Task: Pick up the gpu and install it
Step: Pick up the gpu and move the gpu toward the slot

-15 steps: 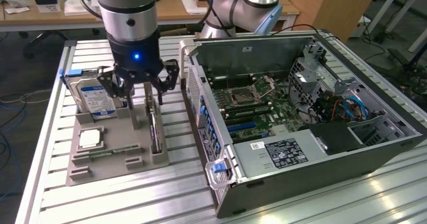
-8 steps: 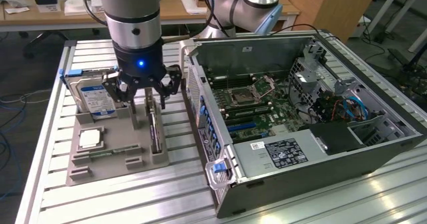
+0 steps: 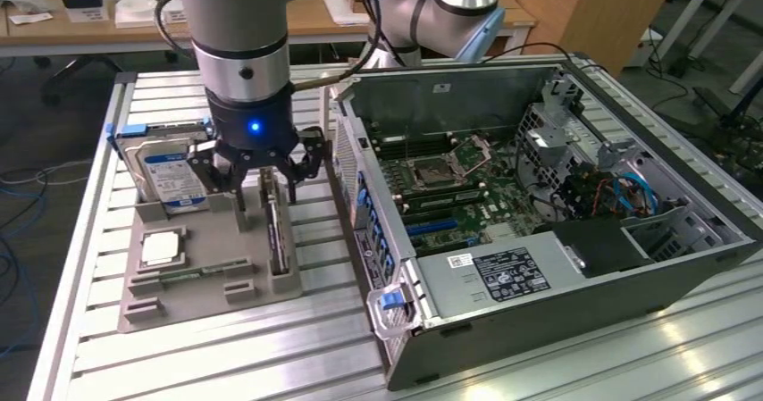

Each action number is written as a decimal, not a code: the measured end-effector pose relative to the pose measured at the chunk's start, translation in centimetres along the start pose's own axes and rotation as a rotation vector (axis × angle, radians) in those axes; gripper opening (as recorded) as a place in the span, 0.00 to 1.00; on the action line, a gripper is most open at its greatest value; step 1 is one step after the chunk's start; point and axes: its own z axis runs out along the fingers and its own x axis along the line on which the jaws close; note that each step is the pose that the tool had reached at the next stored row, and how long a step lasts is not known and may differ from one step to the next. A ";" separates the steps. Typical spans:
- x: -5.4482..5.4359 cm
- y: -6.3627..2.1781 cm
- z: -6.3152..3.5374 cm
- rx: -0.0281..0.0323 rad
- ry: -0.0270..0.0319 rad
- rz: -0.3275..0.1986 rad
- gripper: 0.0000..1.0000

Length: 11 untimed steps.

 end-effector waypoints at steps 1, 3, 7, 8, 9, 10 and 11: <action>0.0 -0.01 0.18 0.0000 0.0000 0.000 0.65; 0.0 -0.03 0.55 0.0000 0.0000 0.000 0.65; 0.0 0.00 1.29 0.0011 -0.0001 0.000 0.65; 0.0 0.04 1.48 0.0014 -0.0001 0.000 0.65; 0.0 0.08 1.65 0.0018 0.0000 0.001 0.65; 0.0 0.11 1.83 0.0021 0.0000 0.001 0.65; 0.0 0.14 2.02 0.0024 -0.0001 0.002 0.65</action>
